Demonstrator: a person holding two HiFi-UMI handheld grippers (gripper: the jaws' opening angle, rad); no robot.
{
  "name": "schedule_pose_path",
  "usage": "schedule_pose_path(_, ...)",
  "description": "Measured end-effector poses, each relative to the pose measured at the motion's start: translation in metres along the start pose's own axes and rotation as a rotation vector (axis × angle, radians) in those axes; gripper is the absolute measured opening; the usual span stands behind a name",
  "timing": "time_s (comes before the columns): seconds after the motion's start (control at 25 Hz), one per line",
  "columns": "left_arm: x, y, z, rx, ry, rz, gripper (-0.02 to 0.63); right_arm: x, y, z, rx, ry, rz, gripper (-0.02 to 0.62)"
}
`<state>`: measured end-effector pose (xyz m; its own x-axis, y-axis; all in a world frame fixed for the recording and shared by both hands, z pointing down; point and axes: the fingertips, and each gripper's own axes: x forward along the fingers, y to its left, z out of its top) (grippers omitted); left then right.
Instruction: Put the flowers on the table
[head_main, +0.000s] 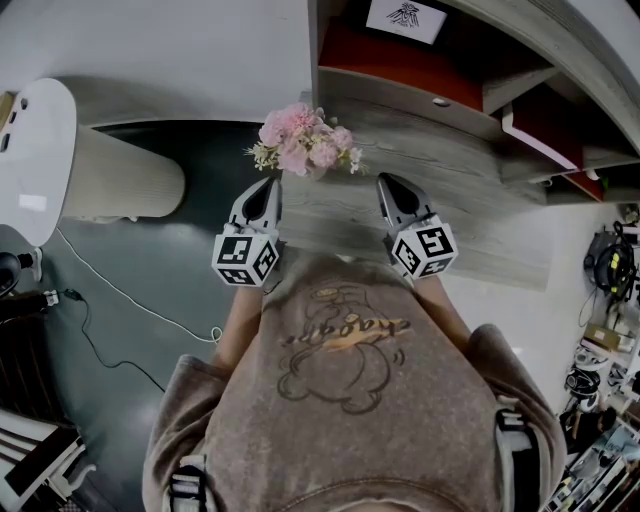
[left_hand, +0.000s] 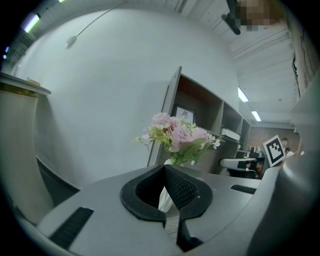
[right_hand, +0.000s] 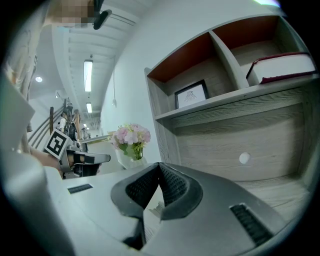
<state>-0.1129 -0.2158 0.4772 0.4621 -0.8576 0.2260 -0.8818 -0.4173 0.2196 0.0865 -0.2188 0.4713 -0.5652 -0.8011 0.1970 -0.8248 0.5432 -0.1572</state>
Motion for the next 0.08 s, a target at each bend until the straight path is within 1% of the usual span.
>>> schedule_pose_path(0.08,0.0003,0.0009,-0.0006,0.001,0.002,0.002,0.018,0.0002,-0.0005,-0.0003,0.000,0.002,0.000,-0.002)
